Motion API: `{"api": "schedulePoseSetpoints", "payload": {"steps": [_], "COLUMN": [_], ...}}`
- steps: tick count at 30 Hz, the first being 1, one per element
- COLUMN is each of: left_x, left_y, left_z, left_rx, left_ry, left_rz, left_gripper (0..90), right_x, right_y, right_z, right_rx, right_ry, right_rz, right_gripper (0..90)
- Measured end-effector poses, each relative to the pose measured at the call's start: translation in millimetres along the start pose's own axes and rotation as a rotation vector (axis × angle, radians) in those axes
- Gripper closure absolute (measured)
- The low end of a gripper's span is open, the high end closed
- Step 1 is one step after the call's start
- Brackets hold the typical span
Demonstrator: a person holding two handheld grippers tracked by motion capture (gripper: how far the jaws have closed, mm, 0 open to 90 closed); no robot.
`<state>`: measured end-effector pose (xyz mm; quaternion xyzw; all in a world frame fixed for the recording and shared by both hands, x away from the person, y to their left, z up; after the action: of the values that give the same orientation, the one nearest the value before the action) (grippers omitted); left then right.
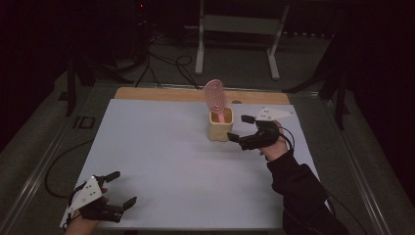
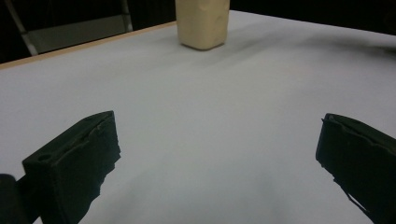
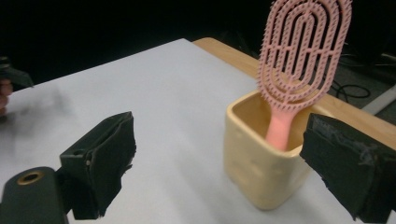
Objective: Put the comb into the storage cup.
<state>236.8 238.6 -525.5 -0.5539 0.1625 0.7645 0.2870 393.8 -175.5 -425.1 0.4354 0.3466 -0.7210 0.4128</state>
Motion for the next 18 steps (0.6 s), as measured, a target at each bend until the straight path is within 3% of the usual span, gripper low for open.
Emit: {"api": "schedulePoseSetpoints", "payload": {"steps": [10, 18], "left_x": [-0.2, -0.2], "left_y": [0.6, 0.6], "left_z": [0.2, 0.2], "left_rx": [0.0, 0.0], "left_ry": [0.0, 0.0], "left_rz": [-0.001, -0.002], "left_gripper": [0.0, 0.0], "right_x": [25.0, 56.2], "right_y": [-12.6, -18.3], "right_z": [9.6, 12.4], "right_rx": [-0.014, -0.023], "right_ry": [0.01, -0.02], "right_rz": [-0.018, -0.055], "right_gripper": [9.5, 9.4]}}
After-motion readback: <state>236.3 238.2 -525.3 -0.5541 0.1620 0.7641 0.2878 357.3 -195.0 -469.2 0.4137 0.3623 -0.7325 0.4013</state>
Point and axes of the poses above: each handheld gripper's, and its own axes: z roughly backward along the jaws, x roughly out of its underside, y roughly to its right, the point moved 5 cm from there along -z, roughly forward along the jaws, and after that the axes turned 11 degrees about -x, right-handed, at the moved point
